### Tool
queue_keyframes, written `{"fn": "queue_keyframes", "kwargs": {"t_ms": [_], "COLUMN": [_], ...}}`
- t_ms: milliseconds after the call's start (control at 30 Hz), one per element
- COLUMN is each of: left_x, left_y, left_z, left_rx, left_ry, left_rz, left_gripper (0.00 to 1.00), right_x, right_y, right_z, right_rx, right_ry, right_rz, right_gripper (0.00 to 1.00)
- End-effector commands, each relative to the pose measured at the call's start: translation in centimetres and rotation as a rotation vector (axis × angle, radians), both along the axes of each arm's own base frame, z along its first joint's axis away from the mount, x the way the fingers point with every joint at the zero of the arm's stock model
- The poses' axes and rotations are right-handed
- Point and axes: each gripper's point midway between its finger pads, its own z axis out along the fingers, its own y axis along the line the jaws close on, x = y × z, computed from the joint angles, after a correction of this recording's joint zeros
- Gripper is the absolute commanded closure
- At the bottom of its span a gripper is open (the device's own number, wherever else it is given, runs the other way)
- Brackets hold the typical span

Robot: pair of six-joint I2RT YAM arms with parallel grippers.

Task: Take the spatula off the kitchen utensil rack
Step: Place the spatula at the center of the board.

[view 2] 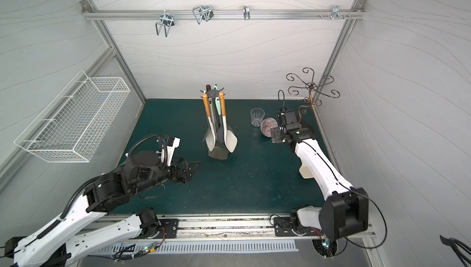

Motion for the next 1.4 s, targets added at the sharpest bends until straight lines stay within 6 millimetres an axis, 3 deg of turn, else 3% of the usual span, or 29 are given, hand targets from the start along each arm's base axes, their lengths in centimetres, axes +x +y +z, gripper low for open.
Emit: {"fn": "queue_keyframes", "kwargs": {"t_ms": [0, 167, 300, 433, 533, 633, 767, 900, 1100, 1367], "left_x": [-0.6, -2.0, -2.8, -3.1, -3.0, -2.3, -1.3, 0.1, 2.1, 4.1], "left_y": [2.9, 4.9, 6.9, 8.6, 8.7, 7.6, 4.6, 2.1, 0.9, -0.1], "left_z": [1.0, 2.0, 1.7, 0.7, 0.0, -1.0, -1.9, -1.0, 0.8, 0.7], "left_rx": [0.003, -0.022, -0.007, 0.003, 0.017, 0.056, 0.086, 0.024, 0.064, 0.079], "left_ry": [-0.009, -0.002, 0.009, 0.026, 0.051, 0.101, 0.133, 0.048, -0.051, -0.025], "left_rz": [0.086, 0.111, 0.155, 0.218, 0.241, 0.251, 0.174, 0.116, 0.106, 0.095], "left_gripper": [0.00, 0.00, 0.00, 0.00, 0.00, 0.00, 0.00, 0.00, 0.00, 0.00], "right_x": [-2.9, -7.1, -10.4, -12.7, -13.7, -13.9, -13.4, -12.6, -10.7, -9.4], "right_y": [2.7, 5.2, 6.8, 7.3, 7.1, 7.0, 7.5, 9.0, 10.8, 12.1], "right_z": [2.7, 6.3, 8.6, 10.4, 11.2, 11.4, 11.4, 11.5, 10.8, 10.7], "right_rx": [0.133, 0.264, 0.400, 0.492, 0.526, 0.540, 0.567, 0.622, 0.677, 0.706], "right_ry": [-0.022, -0.080, -0.107, -0.154, -0.199, -0.215, -0.198, -0.177, -0.163, -0.175], "right_rz": [0.082, 0.202, 0.317, 0.389, 0.403, 0.396, 0.393, 0.420, 0.441, 0.495], "right_gripper": [0.03, 0.01, 0.01, 0.01, 0.01, 0.01, 0.01, 0.01, 0.01, 0.01]}}
